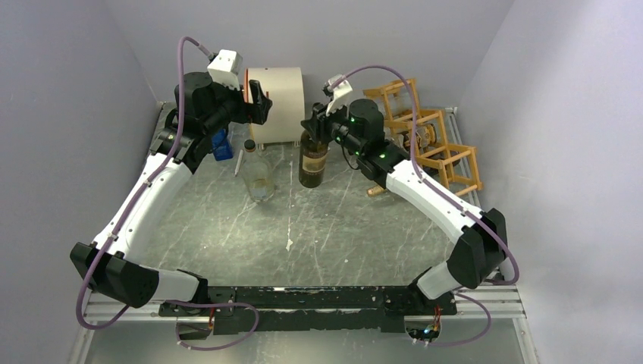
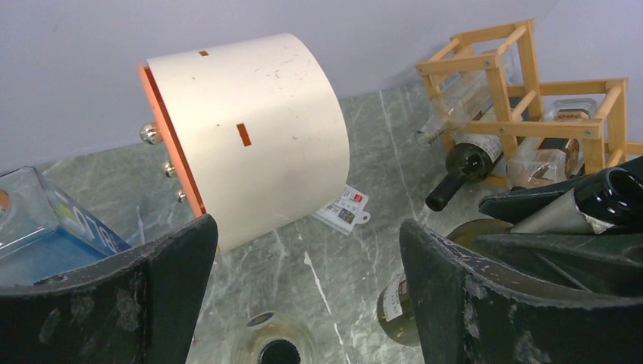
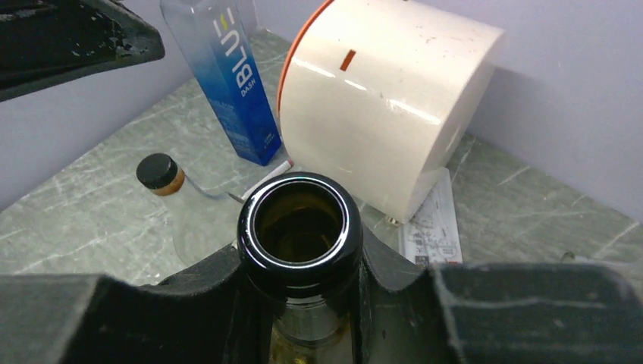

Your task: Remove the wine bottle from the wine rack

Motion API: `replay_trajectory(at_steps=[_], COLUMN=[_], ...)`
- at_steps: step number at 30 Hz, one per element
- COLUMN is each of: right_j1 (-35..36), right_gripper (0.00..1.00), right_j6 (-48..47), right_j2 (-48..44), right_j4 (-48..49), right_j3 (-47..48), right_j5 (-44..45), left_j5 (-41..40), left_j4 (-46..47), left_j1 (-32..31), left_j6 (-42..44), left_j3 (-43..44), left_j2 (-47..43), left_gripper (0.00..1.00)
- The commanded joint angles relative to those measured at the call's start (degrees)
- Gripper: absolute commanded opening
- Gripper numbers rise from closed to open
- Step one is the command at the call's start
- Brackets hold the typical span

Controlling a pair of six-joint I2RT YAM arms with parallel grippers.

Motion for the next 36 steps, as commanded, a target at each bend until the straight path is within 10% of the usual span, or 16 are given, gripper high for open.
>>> replay_trajectory(at_steps=[1,18,36], right_j1=[1.97,7.20,7.53], right_gripper=[0.00,0.00,0.00], right_j6=[2.20,-4.54,-8.58], right_j2=[0.49,7.05,16.20], right_j4=[13.41,34.50,35.64], right_j3=[-0.77,-9.09,-4.26], right_j5=[3.13,8.59,7.79], left_j5=[-3.22,-4.91,-3.26], left_j4=[0.27,2.17,2.18], left_j1=[-0.38,1.63,2.80], left_j6=[-0.05,-1.58,-1.92], left_j3=[-0.22,-2.07,-1.89], left_j2=[0.05,-2.38,-2.04], left_gripper=[0.93,0.98,0.98])
